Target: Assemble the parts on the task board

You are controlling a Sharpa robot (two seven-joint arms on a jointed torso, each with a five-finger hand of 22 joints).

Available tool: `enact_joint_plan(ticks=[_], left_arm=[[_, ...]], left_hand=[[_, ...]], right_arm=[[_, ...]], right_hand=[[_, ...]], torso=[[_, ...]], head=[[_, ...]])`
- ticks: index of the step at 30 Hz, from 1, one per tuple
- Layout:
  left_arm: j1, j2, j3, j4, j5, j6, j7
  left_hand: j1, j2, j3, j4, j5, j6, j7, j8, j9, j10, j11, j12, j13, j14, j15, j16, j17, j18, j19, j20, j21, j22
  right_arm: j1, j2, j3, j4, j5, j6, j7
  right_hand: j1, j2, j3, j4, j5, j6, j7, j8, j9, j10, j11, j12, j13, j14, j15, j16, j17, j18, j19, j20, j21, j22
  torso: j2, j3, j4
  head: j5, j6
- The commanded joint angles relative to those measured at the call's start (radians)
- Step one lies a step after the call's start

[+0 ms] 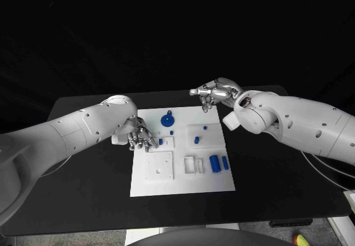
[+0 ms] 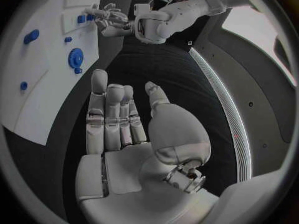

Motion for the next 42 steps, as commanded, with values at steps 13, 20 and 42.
enact_joint_plan(ticks=[13,20,42], left_arm=[[0.000,-0.016,0.000,0.011,0.000,-0.024,0.011],[0.000,-0.020,0.000,0.012,0.001,-0.036,0.016],[0.001,-0.077,0.003,0.066,0.018,-0.115,0.043]], left_hand=[[0.034,-0.097,0.021,0.084,-0.018,-0.005,0.010,0.006,-0.001,0.000,0.009,0.008,-0.002,-0.017,0.002,-0.004,-0.009,-0.004,-0.002,-0.007,-0.011,0.019],[0.034,-0.114,0.021,0.098,-0.020,-0.012,0.013,0.000,-0.007,-0.003,0.010,0.006,-0.002,-0.020,0.002,-0.007,-0.012,-0.005,-0.003,-0.009,-0.014,0.019],[0.083,-0.168,-0.102,0.195,-0.021,-0.077,0.036,0.008,-0.179,-0.023,0.021,0.002,0.011,-0.039,0.006,-0.021,-0.024,-0.008,-0.008,-0.011,-0.027,0.018]], right_arm=[[-0.001,0.000,0.000,-0.002,-0.006,0.018,0.006],[-0.002,0.001,0.000,-0.003,-0.006,0.019,0.006],[-0.004,-0.001,0.000,-0.005,-0.005,0.020,0.006]], right_hand=[[-0.007,-0.006,0.007,0.001,0.001,0.006,0.002,-0.003,-0.001,0.002,-0.006,0.002,-0.001,-0.001,-0.005,0.000,-0.001,0.001,0.006,-0.003,-0.004,0.000],[-0.007,-0.006,0.007,0.001,0.001,0.006,0.002,-0.003,-0.001,0.002,-0.006,0.002,-0.001,-0.001,-0.005,0.000,-0.001,0.001,0.006,-0.003,-0.004,0.000],[-0.007,-0.006,0.007,0.001,0.001,0.006,0.002,-0.003,-0.001,0.002,-0.006,0.002,-0.001,-0.001,-0.005,0.000,-0.001,0.001,0.006,-0.003,-0.004,0.000]], torso=[[0.000,-0.0004,0.0006],[0.000,-0.0005,0.0003],[-0.001,-0.0004,0.0013]], head=[[0.000,0.000],[0.004,0.000],[0.006,0.004]])
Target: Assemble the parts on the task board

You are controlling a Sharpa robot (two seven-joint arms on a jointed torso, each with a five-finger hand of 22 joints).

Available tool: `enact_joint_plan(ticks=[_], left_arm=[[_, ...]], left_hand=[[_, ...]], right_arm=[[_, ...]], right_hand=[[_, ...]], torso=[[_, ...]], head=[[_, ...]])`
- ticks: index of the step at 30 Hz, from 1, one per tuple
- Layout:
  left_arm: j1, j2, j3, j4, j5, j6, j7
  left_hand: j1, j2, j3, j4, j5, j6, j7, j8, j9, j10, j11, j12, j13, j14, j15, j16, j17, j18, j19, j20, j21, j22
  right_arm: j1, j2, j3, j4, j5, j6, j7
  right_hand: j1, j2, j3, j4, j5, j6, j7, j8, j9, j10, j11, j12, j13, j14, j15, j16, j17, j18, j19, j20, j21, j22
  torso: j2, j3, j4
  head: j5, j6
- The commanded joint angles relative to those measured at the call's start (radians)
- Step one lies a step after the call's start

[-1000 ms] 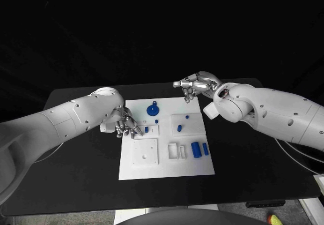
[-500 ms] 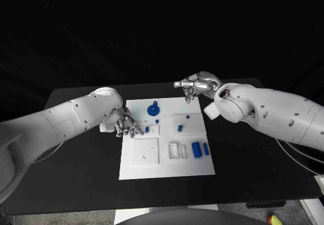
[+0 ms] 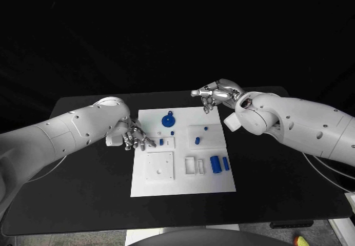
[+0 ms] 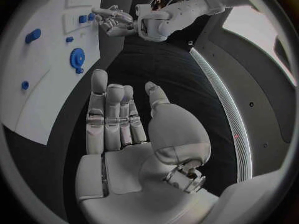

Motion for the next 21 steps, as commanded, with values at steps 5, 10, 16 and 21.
enact_joint_plan(ticks=[5,10,16,21], left_arm=[[0.005,-0.035,0.004,0.046,0.012,-0.091,0.031],[0.014,-0.072,0.011,0.089,0.009,-0.160,0.040],[0.028,-0.136,0.030,0.170,0.014,-0.266,0.075],[0.034,-0.184,0.039,0.240,0.028,-0.351,0.099]], left_hand=[[0.029,-0.020,-0.001,0.044,-0.005,-0.022,-0.002,0.068,-0.099,-0.009,-0.001,-0.003,0.003,-0.007,0.002,-0.009,-0.003,-0.008,0.002,-0.003,-0.009,0.018],[0.031,0.003,-0.003,0.011,-0.004,-0.028,-0.001,0.083,-0.107,-0.012,0.000,-0.005,0.001,-0.008,0.003,-0.016,-0.011,-0.006,0.003,-0.002,-0.013,0.018],[0.036,0.033,-0.010,-0.044,-0.001,-0.041,0.000,0.111,-0.111,-0.023,0.001,-0.010,-0.013,-0.019,0.006,-0.049,-0.053,-0.004,0.004,0.004,-0.035,0.014],[0.060,0.059,-0.019,-0.067,0.000,-0.073,0.011,0.117,-0.119,-0.069,0.013,-0.069,-0.065,-0.056,0.015,-0.140,-0.131,-0.007,-0.012,0.011,-0.098,-0.019]], right_arm=[[-0.002,-0.002,0.000,0.001,-0.004,0.016,0.006],[-0.002,-0.005,0.000,0.001,-0.004,0.015,0.006],[-0.002,-0.009,0.000,0.001,-0.003,0.014,0.006],[-0.002,-0.013,0.000,0.000,-0.001,0.012,0.006]], right_hand=[[-0.007,-0.006,0.007,0.001,0.001,0.006,0.002,-0.003,-0.001,0.002,-0.006,0.002,-0.001,-0.001,-0.005,0.000,-0.001,0.001,0.006,-0.003,-0.004,0.000],[-0.009,-0.005,0.007,0.002,0.001,0.005,0.002,-0.003,-0.001,0.002,-0.006,0.002,0.000,-0.001,-0.005,0.001,-0.001,0.000,0.007,-0.003,-0.004,0.000],[-0.009,-0.005,0.007,0.002,0.001,0.005,0.002,-0.003,-0.001,0.002,-0.006,0.002,0.000,-0.001,-0.005,0.001,-0.001,0.000,0.007,-0.003,-0.004,0.000],[-0.009,-0.005,0.006,0.002,0.001,0.005,0.002,-0.003,-0.001,0.002,-0.006,0.002,0.000,-0.001,-0.005,0.001,-0.001,0.000,0.007,-0.003,-0.004,0.000]], torso=[[0.000,0.0005,0.0004],[0.000,0.0011,0.0009],[-0.001,0.0016,0.0014],[-0.001,0.0014,0.0006]], head=[[0.001,0.002],[0.001,0.004],[0.003,0.009],[0.005,0.013]])
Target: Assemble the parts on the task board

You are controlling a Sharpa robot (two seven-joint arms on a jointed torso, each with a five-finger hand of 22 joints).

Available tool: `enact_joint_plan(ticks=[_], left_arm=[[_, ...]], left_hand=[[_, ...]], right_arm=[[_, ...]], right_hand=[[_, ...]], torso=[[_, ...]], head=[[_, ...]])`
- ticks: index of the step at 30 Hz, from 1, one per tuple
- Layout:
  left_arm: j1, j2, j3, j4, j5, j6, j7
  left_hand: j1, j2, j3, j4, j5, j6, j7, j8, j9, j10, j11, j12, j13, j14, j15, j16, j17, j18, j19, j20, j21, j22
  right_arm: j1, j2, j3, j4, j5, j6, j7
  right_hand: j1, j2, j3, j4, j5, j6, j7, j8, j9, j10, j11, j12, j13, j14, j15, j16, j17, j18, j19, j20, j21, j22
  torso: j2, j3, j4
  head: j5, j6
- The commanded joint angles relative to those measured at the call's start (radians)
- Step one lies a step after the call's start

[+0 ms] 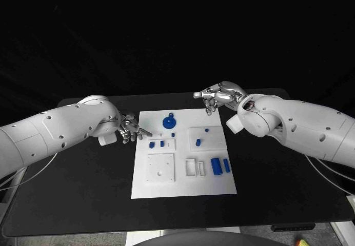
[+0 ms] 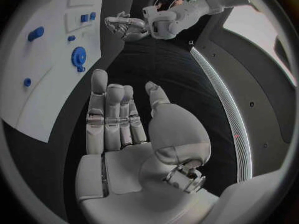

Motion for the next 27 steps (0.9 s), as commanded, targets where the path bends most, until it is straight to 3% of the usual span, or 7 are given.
enact_joint_plan(ticks=[1,2,5,7,13,19,27], left_arm=[[0.004,-0.025,0.003,0.045,0.024,-0.145,0.055],[0.004,-0.031,0.004,0.053,0.026,-0.157,0.058],[0.005,-0.054,0.005,0.087,0.031,-0.211,0.075],[0.005,-0.068,0.005,0.110,0.033,-0.244,0.086],[-0.001,-0.110,0.003,0.181,0.023,-0.347,0.116],[-0.014,-0.143,-0.003,0.232,0.000,-0.413,0.105],[-0.032,-0.173,-0.024,0.275,-0.020,-0.451,0.056]], left_hand=[[0.019,0.043,-0.019,-0.032,0.000,-0.020,0.010,0.006,-0.043,-0.025,0.011,-0.034,-0.042,-0.018,0.008,-0.045,-0.044,-0.009,-0.008,0.006,-0.046,-0.025],[0.033,0.057,-0.027,-0.049,0.005,-0.030,0.013,0.007,-0.074,-0.032,0.012,-0.042,-0.056,-0.022,0.010,-0.055,-0.057,-0.010,-0.008,0.009,-0.060,-0.034],[0.099,0.100,-0.030,-0.112,0.109,-0.035,0.023,0.014,-0.152,-0.088,0.028,-0.109,-0.132,-0.067,0.028,-0.135,-0.121,-0.013,-0.032,0.026,-0.135,-0.090],[0.149,0.127,-0.032,-0.154,0.147,-0.028,0.029,-0.004,-0.241,-0.099,0.037,-0.163,-0.215,-0.072,0.037,-0.172,-0.166,-0.012,-0.026,0.034,-0.181,-0.136],[0.252,0.154,-0.016,-0.229,0.149,0.068,0.036,-0.076,-0.422,-0.101,0.056,-0.326,-0.446,-0.071,0.052,-0.212,-0.226,-0.001,0.001,0.049,-0.249,-0.204],[0.216,0.125,-0.066,-0.195,0.008,0.098,0.034,-0.098,-0.453,-0.062,0.057,-0.354,-0.499,-0.056,0.051,-0.205,-0.233,0.001,0.020,0.049,-0.257,-0.213],[0.126,0.054,-0.108,-0.084,-0.005,0.112,0.033,-0.101,-0.460,-0.043,0.058,-0.361,-0.514,-0.047,0.050,-0.208,-0.236,-0.002,0.032,0.046,-0.266,-0.224]], right_arm=[[-0.001,-0.002,0.000,0.000,-0.001,0.011,0.006],[-0.001,-0.003,0.000,0.000,-0.001,0.010,0.006],[-0.001,-0.005,0.000,-0.001,0.000,0.008,0.007],[-0.001,-0.006,0.000,-0.002,0.001,0.007,0.007],[-0.001,-0.009,0.000,-0.004,0.002,0.005,0.007],[-0.001,-0.011,0.000,-0.003,0.001,0.003,0.007],[-0.002,-0.013,0.000,-0.003,-0.003,0.000,0.006]], right_hand=[[-0.006,-0.001,0.006,0.003,0.001,0.006,0.001,-0.003,-0.001,0.002,-0.006,0.003,0.000,-0.001,-0.005,0.001,-0.001,0.000,0.007,-0.003,-0.004,0.000],[-0.006,-0.001,0.006,0.003,0.001,0.006,0.001,-0.003,-0.001,0.002,-0.006,0.003,0.000,-0.001,-0.005,0.001,-0.001,0.000,0.007,-0.003,-0.004,0.000],[-0.006,-0.001,0.006,0.003,0.001,0.006,0.001,-0.003,-0.001,0.002,-0.006,0.003,0.000,-0.001,-0.005,0.001,-0.001,0.000,0.007,-0.003,-0.004,0.000],[-0.006,-0.001,0.006,0.003,0.001,0.006,0.001,-0.003,-0.001,0.002,-0.006,0.003,0.000,-0.001,-0.005,0.001,-0.001,0.000,0.007,-0.003,-0.004,0.000],[-0.006,-0.001,0.006,0.004,0.003,0.005,0.002,-0.003,-0.001,0.002,-0.006,0.002,-0.001,-0.001,-0.005,0.000,-0.001,0.000,0.007,-0.003,-0.004,0.000],[-0.006,-0.001,0.006,0.004,0.003,0.005,0.002,-0.003,-0.001,0.002,-0.006,0.002,-0.001,-0.001,-0.005,0.000,-0.001,0.000,0.007,-0.003,-0.004,0.000],[-0.004,-0.001,0.008,0.004,0.005,0.005,0.001,-0.003,-0.001,0.002,-0.006,0.002,-0.001,0.000,-0.005,0.001,-0.001,0.001,0.008,-0.003,-0.003,0.000]], torso=[[0.000,0.0000,-0.0010],[0.000,0.0000,-0.0010],[0.000,0.0002,-0.0009],[0.000,-0.0002,-0.0008],[0.000,0.0001,-0.0010],[0.000,0.0002,-0.0005],[0.000,-0.0007,-0.0009]], head=[[0.002,0.004],[0.002,0.004],[0.004,0.006],[0.005,0.009],[0.011,0.014],[0.015,0.017],[0.022,0.023]])
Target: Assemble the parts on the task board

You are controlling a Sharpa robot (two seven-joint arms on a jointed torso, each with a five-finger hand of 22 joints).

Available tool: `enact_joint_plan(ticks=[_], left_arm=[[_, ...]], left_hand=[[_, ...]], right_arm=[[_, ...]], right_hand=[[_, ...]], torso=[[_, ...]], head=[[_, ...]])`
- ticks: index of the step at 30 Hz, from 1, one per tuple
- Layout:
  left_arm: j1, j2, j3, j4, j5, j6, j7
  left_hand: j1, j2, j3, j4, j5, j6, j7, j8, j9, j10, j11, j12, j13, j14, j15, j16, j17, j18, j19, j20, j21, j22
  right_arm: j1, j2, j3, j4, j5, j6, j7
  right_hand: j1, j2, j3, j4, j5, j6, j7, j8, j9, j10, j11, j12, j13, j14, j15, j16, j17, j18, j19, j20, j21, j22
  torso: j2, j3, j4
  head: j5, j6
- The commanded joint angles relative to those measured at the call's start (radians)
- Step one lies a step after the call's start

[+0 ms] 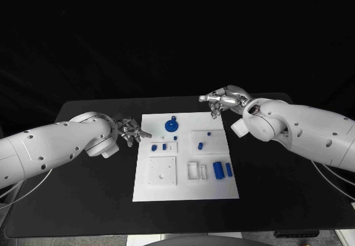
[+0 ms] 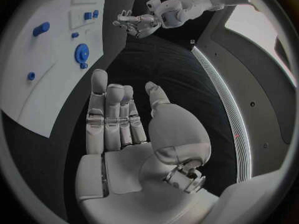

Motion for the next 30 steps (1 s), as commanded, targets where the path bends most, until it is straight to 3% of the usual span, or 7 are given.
enact_joint_plan(ticks=[1,2,7,11,18,28,30], left_arm=[[-0.007,-0.004,-0.003,0.012,-0.022,-0.062,-0.025],[-0.010,-0.005,-0.004,0.014,-0.022,-0.065,-0.027],[-0.029,-0.005,-0.011,0.019,-0.024,-0.076,-0.041],[-0.044,-0.002,-0.016,0.018,-0.023,-0.071,-0.052],[-0.052,0.012,-0.020,0.001,-0.019,-0.052,-0.061],[-0.064,0.042,-0.022,-0.028,0.003,-0.032,-0.059],[-0.066,0.047,-0.022,-0.032,0.005,-0.030,-0.060]], left_hand=[[-0.003,-0.018,0.013,0.027,-0.003,0.009,0.002,-0.007,-0.003,0.007,0.000,-0.008,-0.004,0.006,0.000,0.002,-0.002,-0.002,0.009,0.001,-0.007,-0.003],[0.026,-0.066,0.073,0.109,-0.003,0.012,0.003,-0.016,-0.012,0.014,0.000,-0.020,-0.015,0.007,0.000,-0.001,-0.002,-0.005,0.017,-0.001,-0.019,-0.013],[0.054,-0.052,0.071,0.078,0.005,0.004,0.005,-0.017,-0.010,0.022,-0.002,-0.006,-0.004,0.013,-0.002,0.018,0.009,-0.003,0.023,-0.001,-0.014,-0.006],[0.045,-0.036,0.059,0.037,0.025,-0.038,0.007,-0.001,0.044,0.006,-0.010,0.081,0.039,-0.003,-0.008,0.090,0.042,-0.004,0.017,-0.008,0.016,0.055],[0.018,-0.070,0.075,0.084,0.004,-0.058,0.009,0.009,0.071,-0.019,-0.008,0.129,0.052,-0.009,-0.007,0.111,0.031,0.001,0.011,-0.005,0.018,0.094],[-0.004,-0.117,0.089,0.146,-0.003,-0.047,0.005,0.003,0.069,-0.011,-0.009,0.119,0.044,-0.011,-0.009,0.110,0.028,-0.004,0.012,-0.009,0.011,0.105],[-0.008,-0.118,0.088,0.151,-0.003,-0.047,0.005,0.002,0.069,-0.010,-0.009,0.119,0.044,-0.010,-0.009,0.110,0.028,-0.004,0.013,-0.009,0.011,0.106]], right_arm=[[-0.001,0.000,0.000,0.001,-0.005,0.003,0.006],[-0.001,0.000,0.000,0.001,-0.005,0.003,0.006],[-0.003,-0.001,0.000,0.001,-0.007,0.002,0.006],[-0.004,-0.001,0.000,0.000,-0.007,0.001,0.006],[-0.005,-0.001,0.000,0.000,-0.008,0.001,0.006],[-0.006,0.000,0.000,0.000,-0.008,0.001,0.006],[-0.007,0.000,0.000,-0.001,-0.008,0.001,0.006]], right_hand=[[-0.004,-0.001,0.005,0.001,0.005,0.005,0.001,-0.003,-0.001,0.002,-0.006,0.002,-0.001,0.000,-0.005,0.001,-0.001,0.001,0.004,0.000,-0.003,0.000],[-0.004,-0.001,0.005,0.001,0.005,0.005,0.001,-0.003,-0.001,0.002,-0.006,0.002,-0.001,0.000,-0.005,0.001,-0.001,0.001,0.004,0.000,-0.003,0.000],[-0.004,-0.001,0.005,0.001,0.005,0.005,0.001,-0.003,-0.001,0.002,-0.006,0.002,-0.001,0.000,-0.005,0.001,-0.001,0.001,0.004,0.000,-0.003,0.000],[-0.004,-0.001,0.008,0.001,0.007,0.005,0.001,-0.003,-0.001,0.003,-0.006,0.002,-0.001,0.000,-0.005,0.001,-0.001,0.001,0.004,0.000,-0.003,0.000],[-0.003,-0.001,0.009,0.000,0.009,0.006,0.001,-0.003,-0.001,0.003,-0.006,0.002,-0.001,0.000,-0.005,0.001,-0.001,0.001,0.004,0.000,-0.003,0.000],[-0.003,-0.001,0.009,0.000,0.009,0.006,0.001,-0.003,-0.001,0.003,-0.006,0.002,-0.001,0.000,-0.005,0.001,-0.001,0.001,0.004,0.000,-0.003,0.000],[-0.003,-0.001,0.009,0.000,0.009,0.006,0.001,-0.003,-0.001,0.003,-0.006,0.002,-0.001,0.000,-0.005,0.001,-0.001,0.001,0.004,0.000,-0.003,0.000]], torso=[[0.000,-0.0007,-0.0008],[0.001,-0.0008,-0.0012],[0.001,-0.0012,-0.0020],[0.001,-0.0010,-0.0021],[0.001,-0.0011,-0.0014],[0.002,-0.0010,-0.0028],[0.002,-0.0004,-0.0020]], head=[[0.004,0.004],[0.005,0.005],[0.010,0.008],[0.012,0.010],[0.011,0.011],[0.011,0.007],[0.010,0.007]])
